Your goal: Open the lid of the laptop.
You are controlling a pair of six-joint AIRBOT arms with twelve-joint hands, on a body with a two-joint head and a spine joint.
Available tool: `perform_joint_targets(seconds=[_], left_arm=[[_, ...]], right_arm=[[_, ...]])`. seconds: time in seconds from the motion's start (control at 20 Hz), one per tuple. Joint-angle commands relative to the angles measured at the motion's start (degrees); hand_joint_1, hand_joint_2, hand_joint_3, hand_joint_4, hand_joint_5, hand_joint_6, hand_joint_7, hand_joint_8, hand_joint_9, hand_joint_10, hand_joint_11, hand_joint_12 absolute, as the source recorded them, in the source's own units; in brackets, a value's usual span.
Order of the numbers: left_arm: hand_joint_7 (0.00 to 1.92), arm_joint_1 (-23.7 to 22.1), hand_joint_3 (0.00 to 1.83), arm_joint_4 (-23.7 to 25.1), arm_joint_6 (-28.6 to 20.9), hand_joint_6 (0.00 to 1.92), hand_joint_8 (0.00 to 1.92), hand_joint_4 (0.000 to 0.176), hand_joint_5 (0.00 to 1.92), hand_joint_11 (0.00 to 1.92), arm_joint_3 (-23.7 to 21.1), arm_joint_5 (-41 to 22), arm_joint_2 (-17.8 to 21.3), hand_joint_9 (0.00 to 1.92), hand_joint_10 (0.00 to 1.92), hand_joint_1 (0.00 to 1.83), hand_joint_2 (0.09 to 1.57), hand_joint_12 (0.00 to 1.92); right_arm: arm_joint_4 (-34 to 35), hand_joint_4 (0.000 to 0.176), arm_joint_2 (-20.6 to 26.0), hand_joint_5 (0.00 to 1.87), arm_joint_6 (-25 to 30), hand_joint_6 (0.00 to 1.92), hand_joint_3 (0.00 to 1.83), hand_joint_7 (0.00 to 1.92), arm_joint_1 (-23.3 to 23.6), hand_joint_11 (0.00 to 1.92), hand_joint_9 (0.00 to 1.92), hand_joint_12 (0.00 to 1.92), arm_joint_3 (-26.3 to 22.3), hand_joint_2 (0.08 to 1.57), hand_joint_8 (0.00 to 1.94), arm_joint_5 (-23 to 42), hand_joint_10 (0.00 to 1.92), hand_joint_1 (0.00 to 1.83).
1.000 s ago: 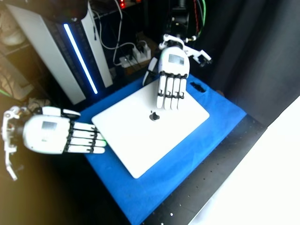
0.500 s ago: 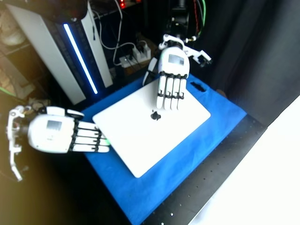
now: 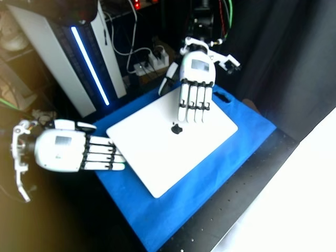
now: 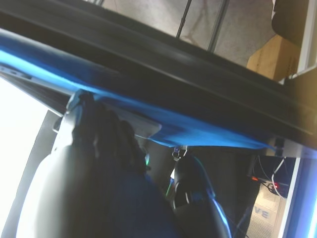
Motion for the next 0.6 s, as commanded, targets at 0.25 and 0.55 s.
perform_joint_targets(seconds=[0.25,0.55], left_arm=[[0.00,-0.9,0.00,2.5,-0.1,0.00,0.00,0.000,0.00,0.00,-2.6,-8.9,1.0,0.00,0.00,0.66,0.99,0.00],[0.00,-0.5,0.00,3.5,-1.7,0.00,0.00,0.000,0.00,0.00,-2.6,-8.2,0.3,0.00,0.00,0.54,1.00,0.00]], right_arm=[[0.3,0.000,-1.3,0.00,0.5,0.00,0.00,0.00,0.5,0.00,0.00,0.00,-0.5,1.39,0.00,3.5,0.00,0.00],[0.3,0.000,-1.3,0.00,0.5,0.00,0.00,0.00,0.5,0.00,0.00,0.00,-0.5,1.39,0.00,3.4,0.00,0.00]])
